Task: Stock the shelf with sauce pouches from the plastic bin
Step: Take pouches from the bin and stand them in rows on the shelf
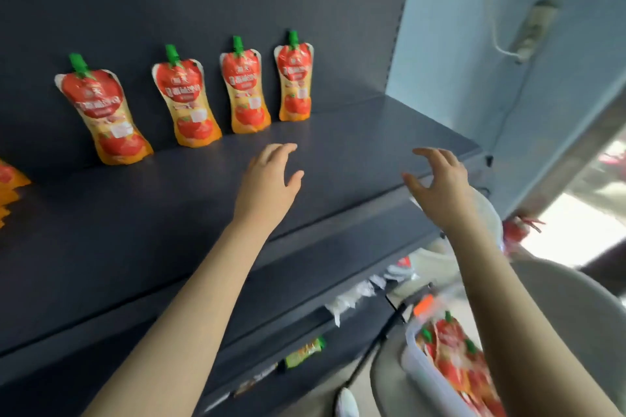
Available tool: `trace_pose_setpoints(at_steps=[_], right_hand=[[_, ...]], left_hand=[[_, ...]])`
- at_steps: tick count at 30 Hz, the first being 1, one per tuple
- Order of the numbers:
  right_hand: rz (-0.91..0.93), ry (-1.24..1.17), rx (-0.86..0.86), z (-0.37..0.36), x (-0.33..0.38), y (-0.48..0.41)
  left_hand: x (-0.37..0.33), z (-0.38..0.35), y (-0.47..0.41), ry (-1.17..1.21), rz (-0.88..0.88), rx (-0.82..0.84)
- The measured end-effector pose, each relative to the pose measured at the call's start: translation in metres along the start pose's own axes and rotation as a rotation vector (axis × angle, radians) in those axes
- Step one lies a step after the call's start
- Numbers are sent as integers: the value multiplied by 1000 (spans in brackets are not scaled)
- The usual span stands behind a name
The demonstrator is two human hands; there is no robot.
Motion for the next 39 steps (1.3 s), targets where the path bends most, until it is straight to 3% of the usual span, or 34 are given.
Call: trace_pose_setpoints(at_steps=[4, 8, 10, 16, 21, 30, 39], right_hand=[[-177, 53, -44, 40, -36, 96], [-397, 121, -57, 68, -84, 178], [-485, 136, -50, 77, -108, 210], [-730, 142, -69, 101, -186, 272], [-888, 143, -8, 108, -267, 294], [-1182, 35, 156, 56, -409, 338], [-1358, -101, -12, -2, -493, 370]], left_hand=[[-42, -26, 56, 48, -158, 116], [-83, -63, 97, -159, -312, 103], [-99, -87, 110, -105, -348, 129], [-156, -178, 152, 47, -459, 424], [-198, -266, 182, 21, -485, 692], [-231, -422, 222, -8, -380, 1070], [-230, -540, 245, 30, -46, 1273]])
Point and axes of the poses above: each hand's wrist, its own y-axis away from the middle knuckle, its own z-axis out of the back of the hand, x = y × z, the point moved 3 cm from there along -y, towards the middle knuckle, and after that the axes turned 15 degrees about -y, right-handed, at the moved point
